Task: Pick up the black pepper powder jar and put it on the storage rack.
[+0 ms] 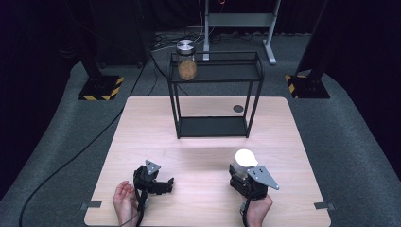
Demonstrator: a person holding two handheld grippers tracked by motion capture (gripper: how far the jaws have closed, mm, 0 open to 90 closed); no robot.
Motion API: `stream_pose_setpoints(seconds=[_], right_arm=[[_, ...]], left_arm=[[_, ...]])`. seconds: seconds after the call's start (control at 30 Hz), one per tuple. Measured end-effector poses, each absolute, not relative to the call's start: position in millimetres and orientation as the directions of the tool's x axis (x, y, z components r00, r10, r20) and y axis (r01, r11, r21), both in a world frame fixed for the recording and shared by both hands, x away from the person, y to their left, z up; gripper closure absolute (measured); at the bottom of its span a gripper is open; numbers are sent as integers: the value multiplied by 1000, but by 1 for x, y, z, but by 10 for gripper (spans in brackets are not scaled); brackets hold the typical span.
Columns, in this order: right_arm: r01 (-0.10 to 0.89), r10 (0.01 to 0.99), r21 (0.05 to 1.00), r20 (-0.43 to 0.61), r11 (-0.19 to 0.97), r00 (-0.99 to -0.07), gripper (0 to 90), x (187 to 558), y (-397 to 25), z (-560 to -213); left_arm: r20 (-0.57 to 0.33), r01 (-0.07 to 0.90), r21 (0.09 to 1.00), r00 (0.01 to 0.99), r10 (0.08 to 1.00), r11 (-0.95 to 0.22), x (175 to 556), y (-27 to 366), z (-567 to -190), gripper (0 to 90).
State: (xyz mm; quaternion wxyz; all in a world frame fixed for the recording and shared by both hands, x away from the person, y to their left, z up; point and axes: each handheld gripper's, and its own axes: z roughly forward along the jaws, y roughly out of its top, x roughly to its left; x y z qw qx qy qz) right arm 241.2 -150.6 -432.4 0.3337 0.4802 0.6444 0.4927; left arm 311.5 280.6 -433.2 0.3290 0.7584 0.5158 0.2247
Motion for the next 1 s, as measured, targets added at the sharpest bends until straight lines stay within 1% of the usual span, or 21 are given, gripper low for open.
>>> stream_pose_setpoints(seconds=[0.57,1.0], right_arm=[[291,949,955,40,55,-312,294,242,-155,-424],[288,945,956,36,62,-325,294,252,-164,-406]], left_arm=[[1,634,732,365,931,-250,311,280,-433,0],[4,636,730,363,932,-250,310,280,-433,0]])
